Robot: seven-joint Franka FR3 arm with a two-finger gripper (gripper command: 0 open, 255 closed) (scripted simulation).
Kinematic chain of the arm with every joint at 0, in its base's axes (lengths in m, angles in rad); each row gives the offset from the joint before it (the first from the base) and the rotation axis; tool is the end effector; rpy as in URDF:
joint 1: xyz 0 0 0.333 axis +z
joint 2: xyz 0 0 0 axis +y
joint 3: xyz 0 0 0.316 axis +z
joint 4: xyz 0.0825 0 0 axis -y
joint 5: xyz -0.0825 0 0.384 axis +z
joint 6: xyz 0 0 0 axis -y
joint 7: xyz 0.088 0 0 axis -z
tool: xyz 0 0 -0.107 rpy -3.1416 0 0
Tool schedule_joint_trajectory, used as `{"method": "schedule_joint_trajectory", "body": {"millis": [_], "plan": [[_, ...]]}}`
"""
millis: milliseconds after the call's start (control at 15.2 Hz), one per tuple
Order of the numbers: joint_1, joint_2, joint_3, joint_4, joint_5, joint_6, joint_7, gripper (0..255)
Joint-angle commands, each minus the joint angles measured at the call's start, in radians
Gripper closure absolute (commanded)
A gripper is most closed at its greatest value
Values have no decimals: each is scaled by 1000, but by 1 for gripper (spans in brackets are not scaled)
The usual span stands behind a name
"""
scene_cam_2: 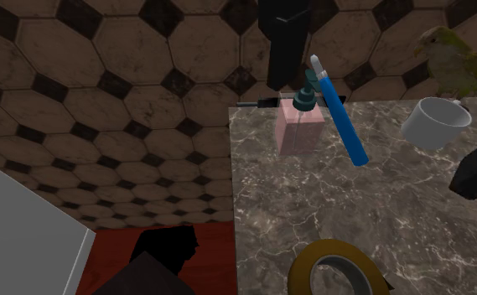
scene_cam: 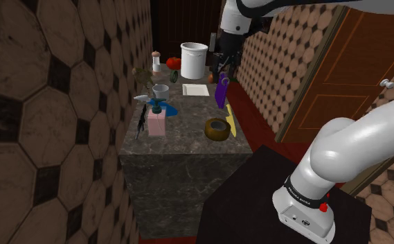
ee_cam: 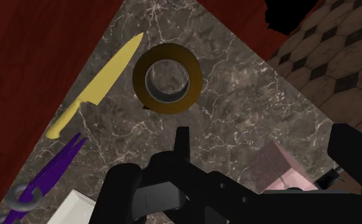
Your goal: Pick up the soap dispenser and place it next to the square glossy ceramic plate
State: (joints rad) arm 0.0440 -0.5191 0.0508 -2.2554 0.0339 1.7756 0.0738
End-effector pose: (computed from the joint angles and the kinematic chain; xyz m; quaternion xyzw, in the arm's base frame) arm 0.3972 0.0439 0.5626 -0.9998 -0.0043 -0.0190 0.0056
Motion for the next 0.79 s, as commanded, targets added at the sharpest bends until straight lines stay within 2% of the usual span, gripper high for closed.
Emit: {"method": "schedule_joint_trajectory", "body": {"millis": [0, 726], "plan": [[11, 74, 11, 33, 6, 41, -6, 0], [52, 485, 51, 295, 8, 179, -60, 0]]}}
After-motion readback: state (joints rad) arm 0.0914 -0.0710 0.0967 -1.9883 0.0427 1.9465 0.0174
